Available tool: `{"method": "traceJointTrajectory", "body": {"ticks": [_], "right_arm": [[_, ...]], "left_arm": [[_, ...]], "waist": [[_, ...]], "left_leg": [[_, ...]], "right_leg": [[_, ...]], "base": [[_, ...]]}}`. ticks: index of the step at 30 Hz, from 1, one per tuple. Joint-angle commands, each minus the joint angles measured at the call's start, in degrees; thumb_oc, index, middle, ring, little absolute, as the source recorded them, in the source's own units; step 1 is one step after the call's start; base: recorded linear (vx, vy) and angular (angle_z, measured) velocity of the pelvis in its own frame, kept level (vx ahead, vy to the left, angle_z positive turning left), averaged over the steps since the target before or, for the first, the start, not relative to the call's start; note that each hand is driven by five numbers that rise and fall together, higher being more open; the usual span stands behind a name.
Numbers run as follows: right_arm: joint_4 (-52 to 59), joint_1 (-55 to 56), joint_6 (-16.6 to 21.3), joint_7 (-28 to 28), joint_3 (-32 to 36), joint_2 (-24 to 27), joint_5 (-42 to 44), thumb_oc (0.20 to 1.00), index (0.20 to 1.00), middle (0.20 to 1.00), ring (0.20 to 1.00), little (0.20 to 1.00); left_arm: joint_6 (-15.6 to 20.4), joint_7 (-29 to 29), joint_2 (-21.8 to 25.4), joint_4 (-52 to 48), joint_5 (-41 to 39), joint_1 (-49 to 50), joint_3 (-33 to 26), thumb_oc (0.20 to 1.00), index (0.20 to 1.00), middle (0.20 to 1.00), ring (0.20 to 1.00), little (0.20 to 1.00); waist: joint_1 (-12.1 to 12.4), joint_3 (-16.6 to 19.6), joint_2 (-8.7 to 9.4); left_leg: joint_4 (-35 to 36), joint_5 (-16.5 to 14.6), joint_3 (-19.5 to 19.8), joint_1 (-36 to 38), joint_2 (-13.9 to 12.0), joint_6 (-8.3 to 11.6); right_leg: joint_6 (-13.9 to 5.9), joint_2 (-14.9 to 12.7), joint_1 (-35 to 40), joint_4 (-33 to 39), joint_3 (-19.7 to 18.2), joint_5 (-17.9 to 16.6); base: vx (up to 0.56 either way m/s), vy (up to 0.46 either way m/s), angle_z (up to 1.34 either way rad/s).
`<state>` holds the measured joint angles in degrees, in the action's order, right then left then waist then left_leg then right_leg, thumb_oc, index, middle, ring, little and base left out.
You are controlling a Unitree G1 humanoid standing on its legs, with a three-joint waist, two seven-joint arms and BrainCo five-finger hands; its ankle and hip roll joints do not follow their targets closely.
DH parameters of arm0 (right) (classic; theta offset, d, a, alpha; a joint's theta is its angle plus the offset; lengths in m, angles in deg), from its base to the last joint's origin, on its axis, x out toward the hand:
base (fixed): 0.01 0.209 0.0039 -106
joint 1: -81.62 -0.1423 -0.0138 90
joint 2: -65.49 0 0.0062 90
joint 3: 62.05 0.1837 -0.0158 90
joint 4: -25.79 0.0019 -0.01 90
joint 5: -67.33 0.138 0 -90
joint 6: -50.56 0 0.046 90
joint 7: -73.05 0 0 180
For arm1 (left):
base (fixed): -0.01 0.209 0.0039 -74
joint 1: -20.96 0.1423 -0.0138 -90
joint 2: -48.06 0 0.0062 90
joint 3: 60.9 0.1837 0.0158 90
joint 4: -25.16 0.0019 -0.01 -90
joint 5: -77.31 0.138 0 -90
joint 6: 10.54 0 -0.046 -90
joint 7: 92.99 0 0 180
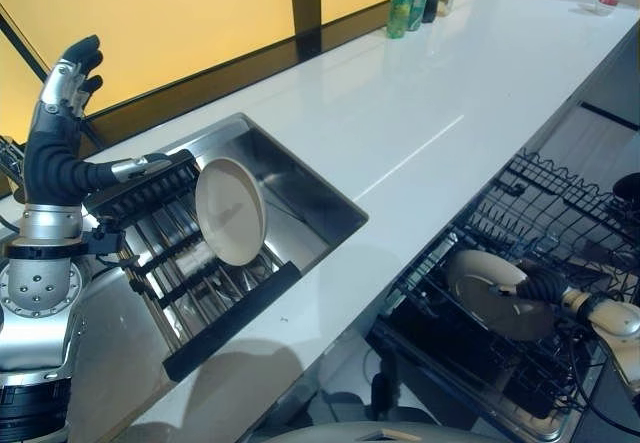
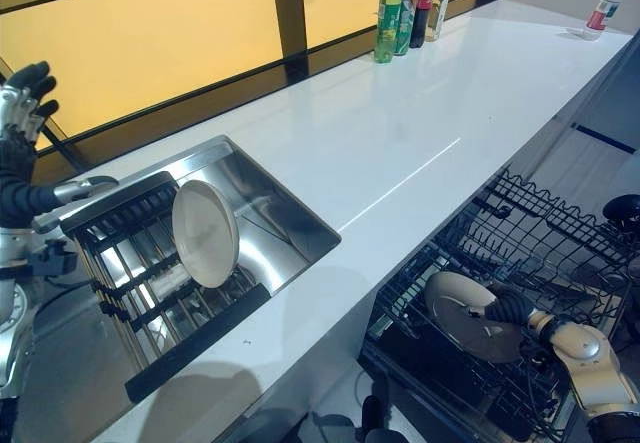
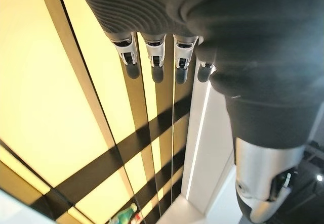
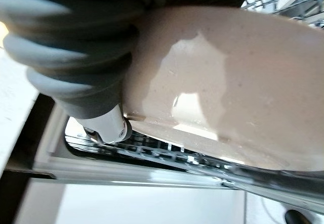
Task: Pick up plates and place into dishwasher.
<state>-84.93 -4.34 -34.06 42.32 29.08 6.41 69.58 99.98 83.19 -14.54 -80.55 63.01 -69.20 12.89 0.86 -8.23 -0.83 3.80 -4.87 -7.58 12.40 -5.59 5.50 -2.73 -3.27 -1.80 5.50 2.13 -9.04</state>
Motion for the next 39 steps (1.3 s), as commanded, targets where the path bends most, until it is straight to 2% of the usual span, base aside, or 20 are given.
{"method": "traceJointTrajectory", "body": {"ticks": [1,5,10,14,19,22,23,24,26,36,39], "right_arm": [[-2.2,-1.4,3.4,0.3,-5.5,2.2,-1.9,0.200,0.200,0.200,0.200,0.200],[-4.8,-2.1,1.9,1.7,-8.9,2.2,-8.2,0.200,0.200,0.200,0.200,0.200],[-10.3,-2.8,-4.2,1.0,-14.6,3.4,-19.0,0.200,0.200,0.200,0.200,0.200],[-9.9,-2.8,-7.6,0.4,-16.2,3.9,-18.4,0.200,0.200,0.200,0.200,0.200],[-8.1,-2.1,-9.5,1.4,-16.4,3.6,-18.9,0.200,0.200,0.200,0.200,0.200],[-7.8,-1.5,-9.6,4.1,-15.9,3.0,-19.5,0.200,0.200,0.200,0.200,0.200],[-7.9,-1.3,-9.5,4.4,-15.7,2.7,-20.0,0.718,0.718,0.718,0.718,0.718],[-8.1,-1.0,-9.4,5.4,-15.5,2.2,-20.8,1.000,1.000,1.000,1.000,1.000],[-8.0,-0.6,-9.2,7.8,-14.9,1.9,-20.9,1.000,1.000,1.000,1.000,1.000],[-2.0,1.2,-11.0,10.3,-8.4,2.4,-22.8,1.000,1.000,1.000,1.000,1.000],[1.6,2.1,-12.0,12.0,-5.2,3.1,-22.4,1.000,1.000,1.000,1.000,1.000]], "left_arm": [[1.1,-2.3,4.5,3.3,1.4,-4.0,3.8,1.000,1.000,1.000,1.000,1.000],[1.2,-3.4,5.0,3.7,1.8,-5.4,5.2,1.000,1.000,1.000,1.000,1.000],[-0.7,-4.3,6.3,1.7,1.6,-7.2,7.0,1.000,1.000,1.000,1.000,1.000],[-1.7,-4.7,7.3,0.7,1.2,-7.8,8.0,1.000,1.000,1.000,1.000,1.000],[-1.3,-4.5,7.4,0.9,1.3,-8.0,8.0,1.000,1.000,1.000,1.000,1.000],[-1.2,-4.1,7.5,1.0,1.1,-7.6,7.6,1.000,1.000,1.000,1.000,1.000],[-1.3,-4.0,7.5,0.9,1.1,-7.4,7.5,1.000,1.000,1.000,1.000,1.000],[-1.3,-4.0,7.4,0.9,1.1,-7.2,7.4,1.000,1.000,1.000,1.000,1.000],[-1.1,-3.9,7.4,1.1,1.0,-7.0,7.1,1.000,1.000,1.000,1.000,1.000],[-0.8,-3.5,6.8,1.6,0.9,-4.3,4.9,1.000,1.000,1.000,1.000,1.000],[0.1,-4.0,6.9,1.6,3.2,-3.0,3.9,1.000,1.000,1.000,1.000,1.000]], "waist": [[-0.6,2.3,1.90],[-0.6,1.3,1.59],[0.0,0.3,1.88],[0.4,0.0,2.25],[0.6,-0.3,2.64],[0.7,-0.1,2.71],[0.7,0.0,2.75],[0.7,0.0,2.77],[0.7,0.1,2.78],[-0.3,1.5,2.68],[-0.8,1.9,2.51]], "left_leg": [[-2.1,1.4,3.0,-8.0,0.6,-0.71],[-2.4,1.6,3.0,-8.8,0.7,-0.74],[-2.7,1.9,3.3,-9.1,0.5,-0.69],[-3.1,1.8,3.8,-9.0,0.5,-0.71],[-3.3,1.8,4.1,-9.2,0.4,-0.62],[-3.1,1.8,4.1,-8.9,0.3,-0.65],[-3.0,1.8,4.0,-8.8,0.2,-0.65],[-2.9,1.8,4.0,-8.7,0.1,-0.66],[-2.6,1.8,3.9,-8.5,0.1,-0.70],[-1.5,1.5,3.6,-6.8,0.3,-0.90],[-1.2,1.4,3.3,-6.1,0.3,-0.96]], "right_leg": [[-5.75,-4.7,5.5,-0.9,2.1,8.4],[-5.89,-5.0,4.9,-1.1,1.9,8.2],[-5.99,-5.1,5.0,-1.3,1.9,8.2],[-5.97,-5.1,5.5,-1.4,2.0,8.3],[-6.03,-4.8,5.6,-1.4,1.8,8.4],[-6.03,-4.6,5.8,-1.3,1.7,8.4],[-6.04,-4.6,5.9,-1.3,1.7,8.4],[-6.06,-4.5,5.9,-1.3,1.7,8.5],[-6.07,-4.5,6.1,-1.2,1.8,8.5],[-5.92,-4.0,6.9,-1.0,1.3,8.9],[-5.84,-3.8,7.2,-1.0,1.0,9.0]], "base": [[-0.08,-0.004,0.00],[-0.07,0.002,-0.01],[-0.03,-0.017,0.01],[0.01,-0.038,0.04],[-0.01,-0.024,0.00],[0.00,0.000,0.00],[0.00,0.000,0.00],[0.00,0.000,0.00],[0.00,0.000,0.00],[0.02,0.011,-0.01],[0.04,0.032,0.01]]}}
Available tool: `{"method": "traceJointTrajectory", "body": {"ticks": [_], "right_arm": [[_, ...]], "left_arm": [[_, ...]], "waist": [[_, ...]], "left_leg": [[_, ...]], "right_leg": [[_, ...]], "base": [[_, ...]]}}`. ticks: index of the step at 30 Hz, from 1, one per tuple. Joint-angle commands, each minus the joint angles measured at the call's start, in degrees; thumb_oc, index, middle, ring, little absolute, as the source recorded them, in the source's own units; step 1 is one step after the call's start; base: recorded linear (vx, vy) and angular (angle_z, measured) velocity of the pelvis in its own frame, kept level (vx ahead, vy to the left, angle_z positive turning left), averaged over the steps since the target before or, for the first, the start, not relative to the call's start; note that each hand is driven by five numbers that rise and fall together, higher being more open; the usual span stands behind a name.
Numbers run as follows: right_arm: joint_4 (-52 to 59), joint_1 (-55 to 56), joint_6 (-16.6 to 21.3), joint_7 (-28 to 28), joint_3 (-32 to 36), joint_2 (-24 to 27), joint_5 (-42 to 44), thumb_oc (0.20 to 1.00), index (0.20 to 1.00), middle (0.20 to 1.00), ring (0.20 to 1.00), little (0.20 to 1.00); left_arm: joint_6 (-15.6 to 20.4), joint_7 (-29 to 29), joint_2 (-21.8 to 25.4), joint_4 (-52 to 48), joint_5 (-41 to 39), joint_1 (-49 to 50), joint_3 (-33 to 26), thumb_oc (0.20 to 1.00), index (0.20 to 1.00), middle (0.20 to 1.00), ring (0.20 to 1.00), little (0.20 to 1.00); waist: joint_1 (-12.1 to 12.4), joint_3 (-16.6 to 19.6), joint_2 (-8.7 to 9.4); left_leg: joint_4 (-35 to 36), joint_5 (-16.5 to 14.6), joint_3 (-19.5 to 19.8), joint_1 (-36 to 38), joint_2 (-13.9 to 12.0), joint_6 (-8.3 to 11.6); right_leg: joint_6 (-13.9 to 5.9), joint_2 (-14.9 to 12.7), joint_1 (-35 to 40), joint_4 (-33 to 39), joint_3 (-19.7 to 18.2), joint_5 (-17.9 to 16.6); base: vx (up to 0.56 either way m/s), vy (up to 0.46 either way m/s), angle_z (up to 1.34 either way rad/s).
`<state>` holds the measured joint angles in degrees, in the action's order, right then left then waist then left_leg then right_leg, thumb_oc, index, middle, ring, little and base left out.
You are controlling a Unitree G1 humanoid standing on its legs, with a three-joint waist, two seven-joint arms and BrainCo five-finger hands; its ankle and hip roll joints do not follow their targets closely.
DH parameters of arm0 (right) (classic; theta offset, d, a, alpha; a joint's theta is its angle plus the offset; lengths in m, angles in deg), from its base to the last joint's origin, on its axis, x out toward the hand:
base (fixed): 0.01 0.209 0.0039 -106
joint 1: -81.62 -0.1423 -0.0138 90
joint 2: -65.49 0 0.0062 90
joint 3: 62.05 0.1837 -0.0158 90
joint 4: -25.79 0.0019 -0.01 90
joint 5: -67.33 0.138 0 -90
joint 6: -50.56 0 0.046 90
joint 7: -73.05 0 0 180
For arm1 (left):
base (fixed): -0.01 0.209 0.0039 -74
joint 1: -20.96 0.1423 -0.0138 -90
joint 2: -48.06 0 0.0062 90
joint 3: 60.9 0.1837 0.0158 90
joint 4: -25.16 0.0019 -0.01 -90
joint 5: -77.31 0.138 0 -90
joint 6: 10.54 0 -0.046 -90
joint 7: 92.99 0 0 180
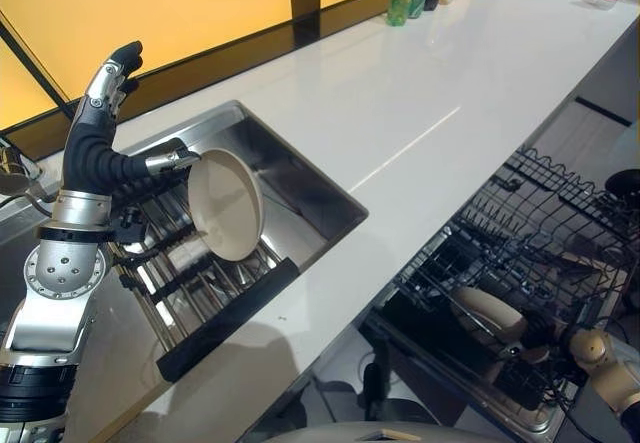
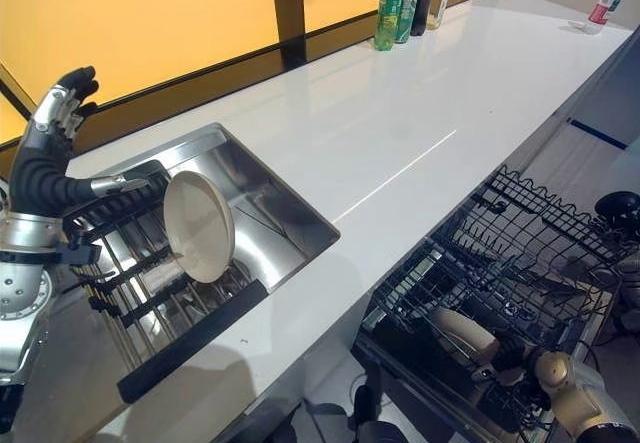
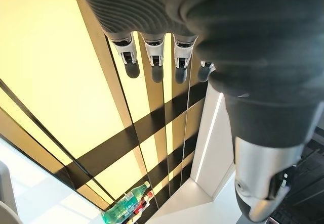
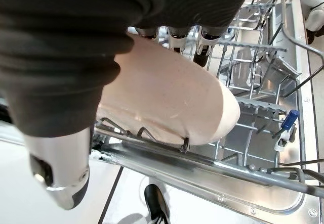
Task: Pick up plates and place into dishwasher.
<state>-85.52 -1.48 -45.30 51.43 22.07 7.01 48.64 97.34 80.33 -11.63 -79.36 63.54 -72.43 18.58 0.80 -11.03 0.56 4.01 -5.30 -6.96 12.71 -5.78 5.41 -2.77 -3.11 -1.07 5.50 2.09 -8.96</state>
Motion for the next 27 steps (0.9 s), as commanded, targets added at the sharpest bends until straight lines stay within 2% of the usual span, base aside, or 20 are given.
{"method": "traceJointTrajectory", "body": {"ticks": [1,8,9,12,16,20,27], "right_arm": [[3.8,-0.6,-0.9,3.4,3.8,2.9,-1.5,1.000,1.000,1.000,1.000,1.000],[13.0,2.0,-2.3,6.6,14.3,4.5,-1.0,1.000,1.000,1.000,1.000,1.000],[17.5,2.9,-2.9,8.0,18.1,4.7,0.5,1.000,1.000,1.000,1.000,1.000],[25.1,4.2,-3.5,9.7,23.6,4.7,3.0,1.000,1.000,1.000,1.000,1.000],[32.1,5.1,0.1,13.8,27.7,3.1,4.2,1.000,1.000,1.000,1.000,1.000],[35.5,4.8,4.8,16.4,28.1,2.0,7.2,1.000,1.000,1.000,1.000,1.000],[36.3,1.3,9.2,22.7,24.9,1.8,9.1,1.000,1.000,1.000,1.000,1.000]], "left_arm": [[3.1,-1.1,4.1,0.5,2.8,1.1,-2.5,1.000,1.000,1.000,1.000,1.000],[4.0,-0.8,3.0,0.6,2.4,6.1,-7.2,1.000,1.000,1.000,1.000,1.000],[4.5,-1.6,2.9,1.1,5.8,8.0,-9.1,1.000,1.000,1.000,1.000,1.000],[3.3,-2.0,3.1,2.0,6.5,10.2,-11.1,1.000,1.000,1.000,1.000,1.000],[3.2,-3.1,1.9,4.3,10.5,12.6,-13.4,1.000,1.000,1.000,1.000,1.000],[3.5,-4.8,2.2,5.7,17.4,13.8,-13.8,1.000,1.000,1.000,1.000,1.000],[4.8,-9.7,7.0,11.2,32.4,11.7,-9.2,1.000,1.000,1.000,1.000,1.000]], "waist": [[-1.0,4.8,1.04],[-2.1,5.6,0.49],[-2.5,6.0,0.34],[-3.1,6.8,-0.03],[-3.4,7.8,-0.47],[-3.2,8.7,-0.62],[-3.0,9.6,-0.80]], "left_leg": [[-1.3,1.7,2.6,-6.3,0.5,-0.93],[-0.6,1.5,2.0,-5.2,0.6,-1.16],[-0.3,1.4,1.7,-5.0,0.6,-1.21],[0.0,1.3,1.2,-4.8,0.7,-1.31],[-0.1,1.0,0.9,-4.7,0.9,-1.42],[0.2,1.3,0.9,-4.8,0.7,-1.33],[0.3,2.5,1.4,-5.7,-0.3,-0.83]], "right_leg": [[-5.72,-3.9,6.6,-1.0,0.8,9.0],[-5.46,-3.5,6.8,-1.0,0.2,9.3],[-5.41,-3.4,6.8,-1.0,0.0,9.4],[-5.26,-3.2,6.6,-1.0,-0.3,9.7],[-4.90,-2.7,6.4,-1.0,-0.8,10.0],[-4.53,-2.3,6.4,-0.9,-0.5,10.2],[-3.50,-0.7,6.2,-1.7,0.6,10.9]], "base": [[0.03,0.040,-0.02],[0.02,0.036,-0.02],[0.01,0.046,-0.02],[-0.01,0.042,-0.05],[-0.03,0.041,-0.05],[-0.06,0.013,-0.05],[-0.07,-0.037,-0.01]]}}
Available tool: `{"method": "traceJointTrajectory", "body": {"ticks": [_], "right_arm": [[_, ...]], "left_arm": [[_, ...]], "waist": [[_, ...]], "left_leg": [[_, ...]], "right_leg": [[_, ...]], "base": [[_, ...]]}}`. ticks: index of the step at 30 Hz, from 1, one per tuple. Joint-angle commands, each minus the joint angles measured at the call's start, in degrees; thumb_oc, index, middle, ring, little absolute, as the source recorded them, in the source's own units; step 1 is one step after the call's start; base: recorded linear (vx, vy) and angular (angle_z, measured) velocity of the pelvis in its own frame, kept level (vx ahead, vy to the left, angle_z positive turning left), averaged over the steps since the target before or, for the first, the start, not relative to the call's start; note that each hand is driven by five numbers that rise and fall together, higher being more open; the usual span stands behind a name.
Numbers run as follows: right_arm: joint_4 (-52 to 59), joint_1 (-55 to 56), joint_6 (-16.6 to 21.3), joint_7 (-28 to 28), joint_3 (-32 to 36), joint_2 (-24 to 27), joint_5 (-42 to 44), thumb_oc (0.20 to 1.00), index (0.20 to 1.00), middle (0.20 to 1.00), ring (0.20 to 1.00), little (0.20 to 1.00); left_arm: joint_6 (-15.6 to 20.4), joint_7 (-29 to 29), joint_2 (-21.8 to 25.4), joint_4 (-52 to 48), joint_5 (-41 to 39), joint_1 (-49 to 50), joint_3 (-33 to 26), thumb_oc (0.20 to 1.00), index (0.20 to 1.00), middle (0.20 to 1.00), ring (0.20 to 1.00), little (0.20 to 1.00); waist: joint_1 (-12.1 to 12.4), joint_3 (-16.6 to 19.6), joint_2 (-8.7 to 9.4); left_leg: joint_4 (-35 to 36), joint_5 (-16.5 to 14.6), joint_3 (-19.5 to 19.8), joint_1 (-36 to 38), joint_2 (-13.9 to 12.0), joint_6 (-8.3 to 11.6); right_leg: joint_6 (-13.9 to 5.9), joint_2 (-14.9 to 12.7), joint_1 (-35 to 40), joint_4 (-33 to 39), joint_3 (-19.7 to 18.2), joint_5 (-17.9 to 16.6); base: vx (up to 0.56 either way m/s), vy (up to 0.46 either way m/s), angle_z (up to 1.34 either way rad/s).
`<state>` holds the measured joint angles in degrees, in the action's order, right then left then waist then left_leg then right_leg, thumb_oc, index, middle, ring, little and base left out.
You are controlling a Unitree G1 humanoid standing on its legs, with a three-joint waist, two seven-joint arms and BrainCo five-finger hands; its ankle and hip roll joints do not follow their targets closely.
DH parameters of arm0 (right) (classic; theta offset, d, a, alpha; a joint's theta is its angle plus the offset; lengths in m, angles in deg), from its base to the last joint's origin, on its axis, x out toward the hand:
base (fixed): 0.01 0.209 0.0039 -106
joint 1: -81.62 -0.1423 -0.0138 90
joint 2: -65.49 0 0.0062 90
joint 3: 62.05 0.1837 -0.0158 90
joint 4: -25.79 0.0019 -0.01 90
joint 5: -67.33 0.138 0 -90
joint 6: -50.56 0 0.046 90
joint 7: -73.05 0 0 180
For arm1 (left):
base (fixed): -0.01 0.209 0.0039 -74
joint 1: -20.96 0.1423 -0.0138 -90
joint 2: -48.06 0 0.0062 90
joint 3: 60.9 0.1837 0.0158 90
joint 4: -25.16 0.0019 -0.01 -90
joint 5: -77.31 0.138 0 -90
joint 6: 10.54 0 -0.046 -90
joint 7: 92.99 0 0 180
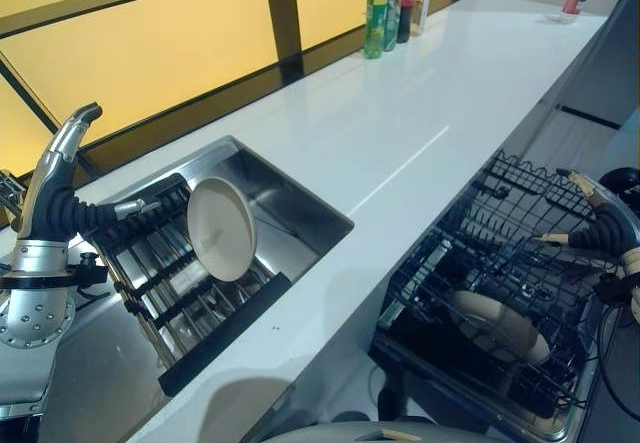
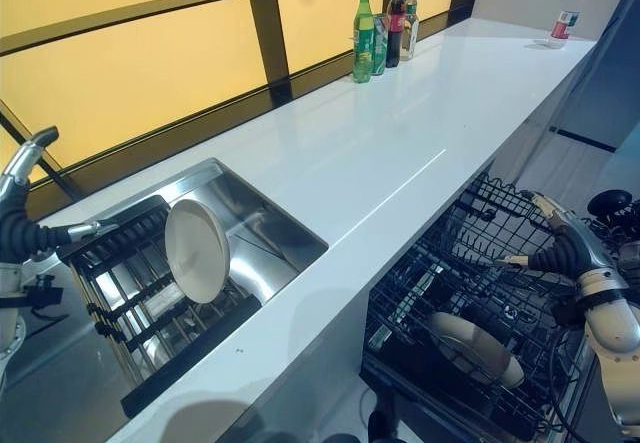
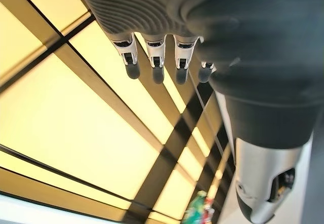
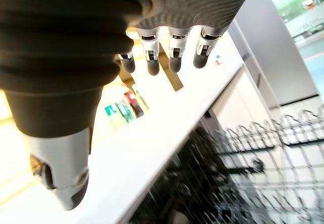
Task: Pick up plates and place into dishwasher.
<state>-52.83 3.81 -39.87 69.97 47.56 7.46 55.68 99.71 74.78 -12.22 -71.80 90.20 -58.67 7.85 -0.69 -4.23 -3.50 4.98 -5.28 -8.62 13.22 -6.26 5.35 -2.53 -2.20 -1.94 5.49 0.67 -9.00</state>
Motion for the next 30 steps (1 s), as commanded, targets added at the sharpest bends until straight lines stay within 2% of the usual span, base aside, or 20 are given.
{"method": "traceJointTrajectory", "body": {"ticks": [1,4,7,11,16,24,30], "right_arm": [[3.8,-4.4,4.2,4.2,-0.8,1.7,2.4,1.000,1.000,1.000,1.000,1.000],[4.1,-6.1,4.8,4.7,-1.6,3.4,3.4,1.000,1.000,1.000,1.000,1.000],[3.8,-7.1,5.5,6.4,-2.5,5.1,4.7,1.000,1.000,1.000,1.000,1.000],[2.8,-8.5,6.1,8.5,-4.9,5.1,4.4,1.000,1.000,1.000,1.000,1.000],[2.4,-6.9,7.8,7.6,-4.3,4.9,5.2,1.000,1.000,1.000,1.000,1.000],[3.3,-5.3,7.1,5.3,-4.0,5.9,7.0,1.000,1.000,1.000,1.000,1.000],[2.9,-3.7,7.0,4.5,-3.6,6.7,7.8,1.000,1.000,1.000,1.000,1.000]], "left_arm": [[2.5,-4.8,8.6,4.2,7.4,-2.2,2.1,1.000,1.000,1.000,1.000,1.000],[3.7,-7.6,11.4,6.0,12.1,-2.7,3.9,1.000,1.000,1.000,1.000,1.000],[4.8,-11.0,12.4,6.2,17.3,-2.3,5.0,1.000,1.000,1.000,1.000,1.000],[5.1,-15.3,13.5,6.0,19.9,-1.9,6.3,1.000,1.000,1.000,1.000,1.000],[5.1,-20.6,14.4,8.1,25.7,-3.3,8.4,1.000,1.000,1.000,1.000,1.000],[5.2,-25.6,14.8,9.8,29.8,-3.0,9.8,1.000,1.000,1.000,1.000,1.000],[2.9,-30.6,14.8,10.7,32.6,-2.4,10.8,1.000,1.000,1.000,1.000,1.000]], "waist": [[-1.5,2.8,3.17],[-1.1,2.1,3.28],[0.0,0.9,3.65],[0.8,0.2,2.62],[-0.8,1.0,2.23],[-2.0,1.3,2.07],[-2.9,0.4,2.22]], "left_leg": [[-0.8,2.7,3.2,-6.3,-0.1,-0.57],[-5.1,2.3,3.9,-8.2,-0.4,0.13],[-12.0,0.5,6.9,-11.8,0.6,0.12],[-6.7,3.1,10.5,-11.7,1.4,-0.26],[-3.7,3.5,9.4,-10.3,2.1,-0.49],[-4.5,1.1,7.4,-9.0,4.0,-2.27],[-4.2,0.4,6.4,-8.3,4.8,-3.26]], "right_leg": [[-3.45,-1.2,7.0,-1.9,2.2,11.2],[-2.35,-0.5,6.8,-2.9,2.4,11.5],[-1.28,-0.4,6.4,-4.8,2.1,11.8],[-1.43,-0.4,6.1,-6.0,1.2,12.9],[-2.81,-2.2,5.7,-6.0,1.5,12.8],[-4.65,-4.2,4.3,-7.2,0.2,12.3],[-6.04,-5.3,3.4,-7.6,-1.4,11.5]], "base": [[-0.06,-0.048,-0.01],[-0.06,-0.043,0.02],[-0.03,0.011,0.08],[0.02,0.175,0.08],[0.08,0.201,-0.46],[0.11,0.131,-0.20],[0.08,0.060,-0.05]]}}
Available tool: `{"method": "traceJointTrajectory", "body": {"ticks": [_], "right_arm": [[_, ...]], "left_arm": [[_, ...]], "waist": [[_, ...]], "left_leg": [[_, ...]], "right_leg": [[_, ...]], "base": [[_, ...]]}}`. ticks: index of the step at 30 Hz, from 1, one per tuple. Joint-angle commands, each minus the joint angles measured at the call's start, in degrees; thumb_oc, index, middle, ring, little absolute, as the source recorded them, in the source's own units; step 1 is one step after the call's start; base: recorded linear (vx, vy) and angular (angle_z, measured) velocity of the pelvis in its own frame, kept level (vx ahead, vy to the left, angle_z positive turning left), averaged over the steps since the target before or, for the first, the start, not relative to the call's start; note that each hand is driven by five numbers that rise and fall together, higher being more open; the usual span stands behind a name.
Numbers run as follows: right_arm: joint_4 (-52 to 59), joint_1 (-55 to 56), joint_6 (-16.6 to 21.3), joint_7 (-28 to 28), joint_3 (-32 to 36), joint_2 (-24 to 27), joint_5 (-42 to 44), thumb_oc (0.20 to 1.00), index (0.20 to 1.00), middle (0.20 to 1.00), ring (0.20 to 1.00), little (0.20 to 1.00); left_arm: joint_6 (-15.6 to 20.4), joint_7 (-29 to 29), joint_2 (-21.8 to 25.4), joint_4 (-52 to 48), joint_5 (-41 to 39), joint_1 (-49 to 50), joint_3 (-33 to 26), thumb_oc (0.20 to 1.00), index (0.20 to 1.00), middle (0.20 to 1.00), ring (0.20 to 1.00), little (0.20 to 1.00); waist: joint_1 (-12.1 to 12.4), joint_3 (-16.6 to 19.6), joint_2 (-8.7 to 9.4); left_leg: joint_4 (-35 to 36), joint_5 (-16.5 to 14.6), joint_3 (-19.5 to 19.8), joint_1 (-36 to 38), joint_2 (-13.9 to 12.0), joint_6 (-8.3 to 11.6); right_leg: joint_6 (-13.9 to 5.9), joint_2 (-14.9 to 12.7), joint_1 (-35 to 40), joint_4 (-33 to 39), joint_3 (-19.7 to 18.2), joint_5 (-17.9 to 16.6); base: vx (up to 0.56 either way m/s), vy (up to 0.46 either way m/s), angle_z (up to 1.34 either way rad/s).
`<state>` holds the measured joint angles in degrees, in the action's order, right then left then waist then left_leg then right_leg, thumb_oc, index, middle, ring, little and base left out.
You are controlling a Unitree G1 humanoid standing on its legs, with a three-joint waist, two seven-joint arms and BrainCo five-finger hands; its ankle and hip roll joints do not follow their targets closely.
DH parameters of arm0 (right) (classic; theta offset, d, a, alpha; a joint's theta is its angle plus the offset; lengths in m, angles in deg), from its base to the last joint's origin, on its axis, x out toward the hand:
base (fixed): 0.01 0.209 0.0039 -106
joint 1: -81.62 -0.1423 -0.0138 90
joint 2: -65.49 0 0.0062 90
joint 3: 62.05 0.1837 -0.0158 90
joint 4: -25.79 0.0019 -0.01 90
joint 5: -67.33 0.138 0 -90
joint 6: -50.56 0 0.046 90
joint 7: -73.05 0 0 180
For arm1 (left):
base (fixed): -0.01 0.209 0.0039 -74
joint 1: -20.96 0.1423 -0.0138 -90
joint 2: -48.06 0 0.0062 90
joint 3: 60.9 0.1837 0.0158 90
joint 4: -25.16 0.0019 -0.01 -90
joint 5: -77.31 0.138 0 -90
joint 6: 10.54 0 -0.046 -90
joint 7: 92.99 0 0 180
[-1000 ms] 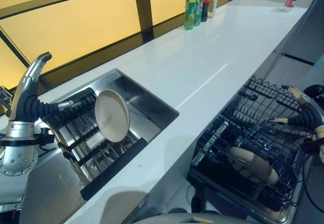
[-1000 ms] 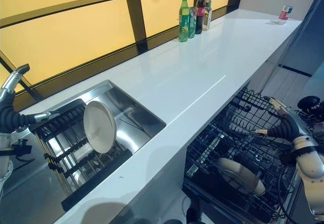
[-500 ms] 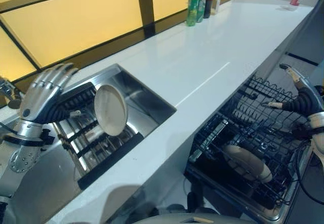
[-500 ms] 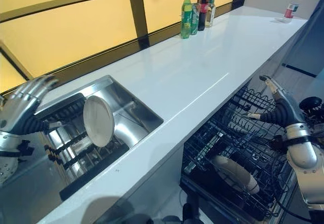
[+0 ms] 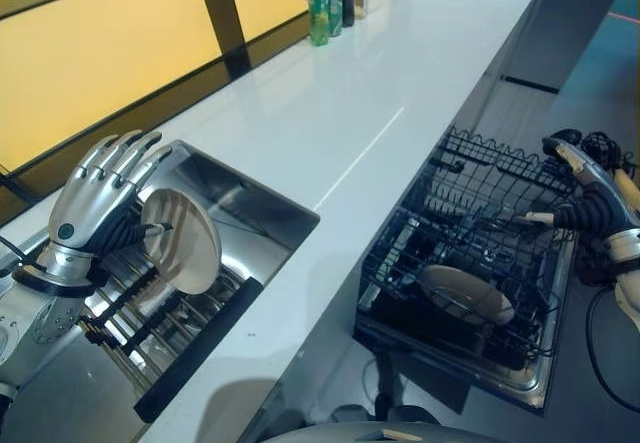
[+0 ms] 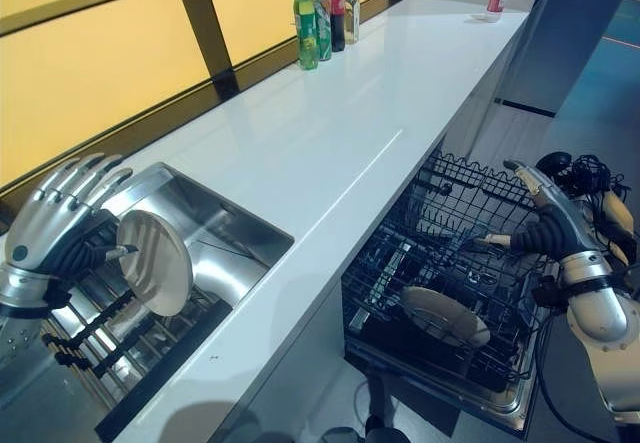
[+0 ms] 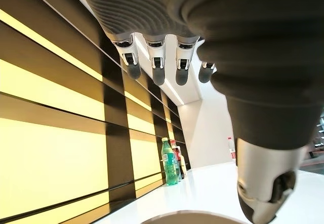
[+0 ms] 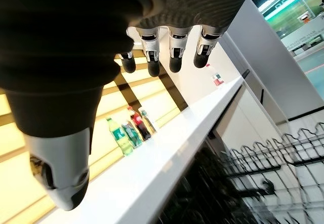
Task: Pick up plates and place into dishwasher.
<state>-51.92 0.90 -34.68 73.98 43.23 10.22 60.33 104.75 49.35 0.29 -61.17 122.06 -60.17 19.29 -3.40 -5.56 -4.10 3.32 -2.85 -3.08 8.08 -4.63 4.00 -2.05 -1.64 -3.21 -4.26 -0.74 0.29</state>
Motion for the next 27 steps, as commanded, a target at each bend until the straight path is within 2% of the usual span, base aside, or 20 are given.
{"method": "traceJointTrajectory", "body": {"ticks": [1,8,19,22,27], "right_arm": [[1.9,-0.7,1.8,0.5,0.6,4.0,3.1,1.000,1.000,1.000,1.000,1.000],[1.3,-0.3,1.5,0.3,0.6,5.2,3.3,1.000,1.000,1.000,1.000,1.000],[-0.3,-0.9,3.1,2.2,-1.4,9.1,5.2,1.000,1.000,1.000,1.000,1.000],[-0.5,-1.7,2.7,2.7,-2.5,10.4,6.0,1.000,1.000,1.000,1.000,1.000],[-0.7,-1.4,2.4,2.9,-3.0,11.2,6.3,1.000,1.000,1.000,1.000,1.000]], "left_arm": [[-2.4,-5.8,2.3,0.4,1.1,-1.0,-0.4,1.000,1.000,1.000,1.000,1.000],[-2.9,-6.0,3.8,1.3,6.9,-1.2,2.8,1.000,1.000,1.000,1.000,1.000],[1.5,5.1,12.3,-0.5,4.5,-2.1,10.9,1.000,1.000,1.000,1.000,1.000],[0.6,6.5,14.1,-0.9,4.0,-3.3,13.0,1.000,1.000,1.000,1.000,1.000],[-1.1,5.1,14.9,0.5,5.7,-4.5,14.5,1.000,1.000,1.000,1.000,1.000]], "waist": [[-0.2,1.6,2.82],[-0.7,0.5,2.66],[-1.1,-2.0,2.04],[-1.1,-2.4,1.92],[-1.1,-2.7,1.86]], "left_leg": [[-2.5,-2.1,0.9,-3.1,3.2,-1.98],[-3.0,-2.4,0.7,-3.3,3.2,-2.26],[-5.2,-2.4,0.9,-5.4,3.3,-2.57],[-5.6,-2.3,1.1,-5.8,3.4,-2.58],[-6.0,-2.1,1.2,-6.4,3.5,-2.55]], "right_leg": [[-6.68,-6.0,4.5,2.1,-0.1,2.1],[-7.67,-6.7,3.7,1.4,-0.6,1.7],[-8.44,-7.2,2.2,0.2,-0.8,1.4],[-8.54,-7.2,2.1,0.1,-0.6,1.3],[-8.67,-7.4,1.8,-0.1,-0.5,1.3]], "base": [[0.06,0.035,0.02],[0.05,0.028,-0.04],[0.01,0.012,0.00],[0.02,0.018,0.00],[0.03,0.021,0.00]]}}
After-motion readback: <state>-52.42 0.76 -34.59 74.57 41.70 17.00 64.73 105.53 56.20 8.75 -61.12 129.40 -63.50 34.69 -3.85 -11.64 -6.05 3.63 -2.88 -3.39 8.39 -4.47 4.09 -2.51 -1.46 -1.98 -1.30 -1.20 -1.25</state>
